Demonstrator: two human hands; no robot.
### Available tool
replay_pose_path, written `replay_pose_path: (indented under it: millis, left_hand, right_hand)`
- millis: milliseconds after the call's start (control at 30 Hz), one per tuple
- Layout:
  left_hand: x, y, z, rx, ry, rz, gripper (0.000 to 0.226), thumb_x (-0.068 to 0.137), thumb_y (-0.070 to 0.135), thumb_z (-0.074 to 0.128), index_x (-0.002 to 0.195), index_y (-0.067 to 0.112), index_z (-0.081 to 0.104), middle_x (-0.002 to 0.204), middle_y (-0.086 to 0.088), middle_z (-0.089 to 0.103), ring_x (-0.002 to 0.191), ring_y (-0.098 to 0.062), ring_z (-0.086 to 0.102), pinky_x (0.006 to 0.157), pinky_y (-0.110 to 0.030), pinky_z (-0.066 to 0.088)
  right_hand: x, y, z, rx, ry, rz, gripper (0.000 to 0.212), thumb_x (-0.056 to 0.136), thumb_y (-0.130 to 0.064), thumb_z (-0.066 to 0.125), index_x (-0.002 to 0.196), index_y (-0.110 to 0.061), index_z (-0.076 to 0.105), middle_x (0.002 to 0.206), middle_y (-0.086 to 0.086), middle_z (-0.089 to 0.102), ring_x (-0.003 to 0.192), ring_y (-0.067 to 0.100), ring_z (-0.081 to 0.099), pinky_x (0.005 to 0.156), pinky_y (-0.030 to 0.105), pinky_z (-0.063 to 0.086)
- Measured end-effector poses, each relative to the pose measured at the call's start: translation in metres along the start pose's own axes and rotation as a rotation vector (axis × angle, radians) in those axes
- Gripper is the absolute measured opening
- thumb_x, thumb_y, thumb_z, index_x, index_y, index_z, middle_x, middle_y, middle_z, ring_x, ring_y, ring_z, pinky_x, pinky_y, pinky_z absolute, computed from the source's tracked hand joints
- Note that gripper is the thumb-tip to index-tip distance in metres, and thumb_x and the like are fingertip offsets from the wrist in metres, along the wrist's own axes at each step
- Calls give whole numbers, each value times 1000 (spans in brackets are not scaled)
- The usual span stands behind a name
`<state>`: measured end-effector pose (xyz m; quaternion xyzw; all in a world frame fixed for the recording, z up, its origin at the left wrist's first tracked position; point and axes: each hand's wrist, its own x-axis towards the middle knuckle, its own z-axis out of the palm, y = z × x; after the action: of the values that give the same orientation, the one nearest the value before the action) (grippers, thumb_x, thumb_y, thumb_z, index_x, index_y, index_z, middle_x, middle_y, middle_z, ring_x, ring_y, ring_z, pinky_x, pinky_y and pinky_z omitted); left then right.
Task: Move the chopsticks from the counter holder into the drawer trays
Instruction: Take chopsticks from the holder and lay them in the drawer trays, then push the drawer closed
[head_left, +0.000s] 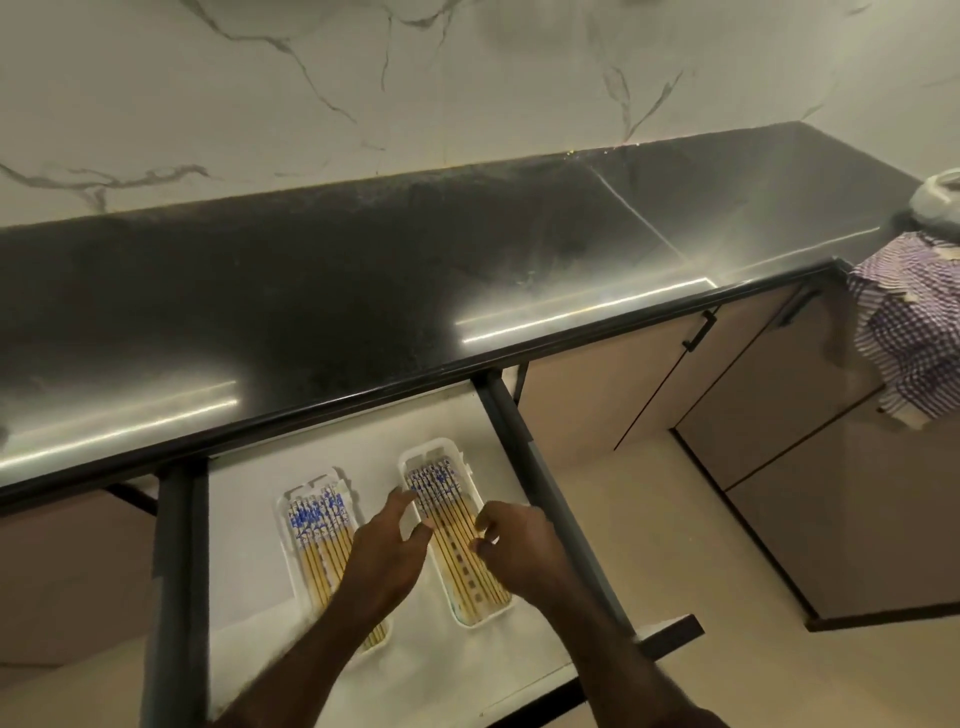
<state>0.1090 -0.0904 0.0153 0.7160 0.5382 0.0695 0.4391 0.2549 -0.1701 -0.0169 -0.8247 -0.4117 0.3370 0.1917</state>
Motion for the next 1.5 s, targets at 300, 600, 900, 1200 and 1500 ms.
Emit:
replay_pose_path:
  millis: [300, 600, 900, 1200, 1500]
  left_hand:
    - [-37, -20, -51, -56, 70, 14, 50, 96, 22, 56, 143, 24, 41, 157, -5, 33, 139, -33, 38, 111, -52, 36]
    - [-92, -18, -67, -151, 202, -31, 51, 97, 25, 54, 146, 20, 38, 142, -10, 53, 122, -32, 57, 101, -48, 48]
    - [-151, -14, -41, -109, 320, 25, 56, 95, 25, 57, 147, 23, 37, 157, 2, 32, 138, -26, 42, 112, -41, 38]
    - [-177, -29, -37, -16, 416, 41, 59, 94, 28, 58, 148, 27, 33, 161, 6, 20, 145, -21, 29, 115, -40, 26]
    - [-171, -46, -62, 163, 428, 100, 65, 94, 39, 56, 150, 30, 25, 163, 9, 8, 150, -19, 13, 117, -43, 19]
  right_hand:
    - [-29, -67, -7, 10, 150, -182, 30, 87, -32, 70, 115, -21, 69, 118, -1, 71, 95, 17, 71, 84, 34, 60]
    - [-58, -84, -6, -48, 102, -354, 24, 87, -36, 70, 107, -24, 69, 106, -5, 73, 83, 4, 61, 73, 20, 50]
    - [-98, -62, -11, -79, 76, -465, 24, 87, -36, 69, 106, -22, 68, 103, -7, 72, 80, 1, 56, 61, 8, 36]
    - [-120, -58, -6, -78, 79, -495, 24, 88, -34, 69, 110, -25, 67, 110, -7, 71, 83, 2, 55, 75, 21, 42]
    - [-132, -79, -16, -164, 150, -530, 28, 92, -34, 65, 117, -25, 64, 119, -6, 67, 104, 13, 63, 92, 33, 52]
